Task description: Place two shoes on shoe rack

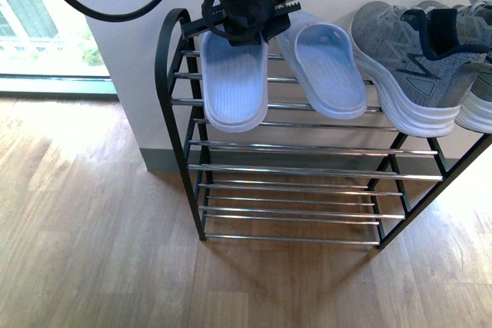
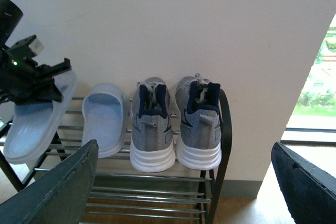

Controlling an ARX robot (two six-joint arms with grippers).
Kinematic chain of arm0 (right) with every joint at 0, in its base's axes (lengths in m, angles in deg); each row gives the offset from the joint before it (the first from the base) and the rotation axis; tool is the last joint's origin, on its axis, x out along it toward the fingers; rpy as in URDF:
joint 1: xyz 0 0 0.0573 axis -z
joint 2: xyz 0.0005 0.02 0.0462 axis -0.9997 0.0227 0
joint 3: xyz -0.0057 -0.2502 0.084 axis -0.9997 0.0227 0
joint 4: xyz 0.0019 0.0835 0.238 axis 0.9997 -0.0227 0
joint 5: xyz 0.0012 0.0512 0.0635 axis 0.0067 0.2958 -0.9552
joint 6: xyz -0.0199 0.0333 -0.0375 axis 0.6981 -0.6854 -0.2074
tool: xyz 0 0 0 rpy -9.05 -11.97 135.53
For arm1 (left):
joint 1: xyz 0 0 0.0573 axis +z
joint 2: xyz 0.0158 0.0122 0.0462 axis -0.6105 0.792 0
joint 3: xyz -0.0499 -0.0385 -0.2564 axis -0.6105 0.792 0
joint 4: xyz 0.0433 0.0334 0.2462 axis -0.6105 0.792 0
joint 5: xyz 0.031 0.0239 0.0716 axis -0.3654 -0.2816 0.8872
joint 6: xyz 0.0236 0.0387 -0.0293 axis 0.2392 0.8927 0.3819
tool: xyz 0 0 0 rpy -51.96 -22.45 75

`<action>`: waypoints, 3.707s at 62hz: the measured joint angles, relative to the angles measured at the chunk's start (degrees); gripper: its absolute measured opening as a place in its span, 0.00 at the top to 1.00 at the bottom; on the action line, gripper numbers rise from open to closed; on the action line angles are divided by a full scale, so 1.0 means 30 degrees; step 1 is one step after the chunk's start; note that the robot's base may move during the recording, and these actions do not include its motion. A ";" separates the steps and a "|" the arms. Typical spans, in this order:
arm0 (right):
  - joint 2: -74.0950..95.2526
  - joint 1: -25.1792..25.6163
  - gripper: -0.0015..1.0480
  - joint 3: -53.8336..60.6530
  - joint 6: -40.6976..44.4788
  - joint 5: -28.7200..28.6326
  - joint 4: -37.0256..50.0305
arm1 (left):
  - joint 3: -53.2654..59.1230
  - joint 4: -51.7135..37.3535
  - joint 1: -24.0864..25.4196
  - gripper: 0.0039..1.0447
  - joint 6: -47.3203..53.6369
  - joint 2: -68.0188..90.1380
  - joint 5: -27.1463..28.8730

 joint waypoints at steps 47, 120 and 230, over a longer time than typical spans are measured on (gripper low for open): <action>0.0000 0.0000 0.09 0.0000 0.0000 -0.0007 0.0000 | 0.3162 0.1625 0.0066 0.09 -0.0699 -0.4874 0.1180; 0.0000 0.0000 0.09 0.0000 0.0000 -0.0029 0.0000 | 3.1889 -1.7216 0.7868 0.99 1.2029 -3.0119 0.0641; 0.0000 0.0000 0.09 0.0000 -0.0007 -0.0051 0.0000 | 3.6377 -0.5326 0.9610 0.99 1.2072 -4.6716 -0.1107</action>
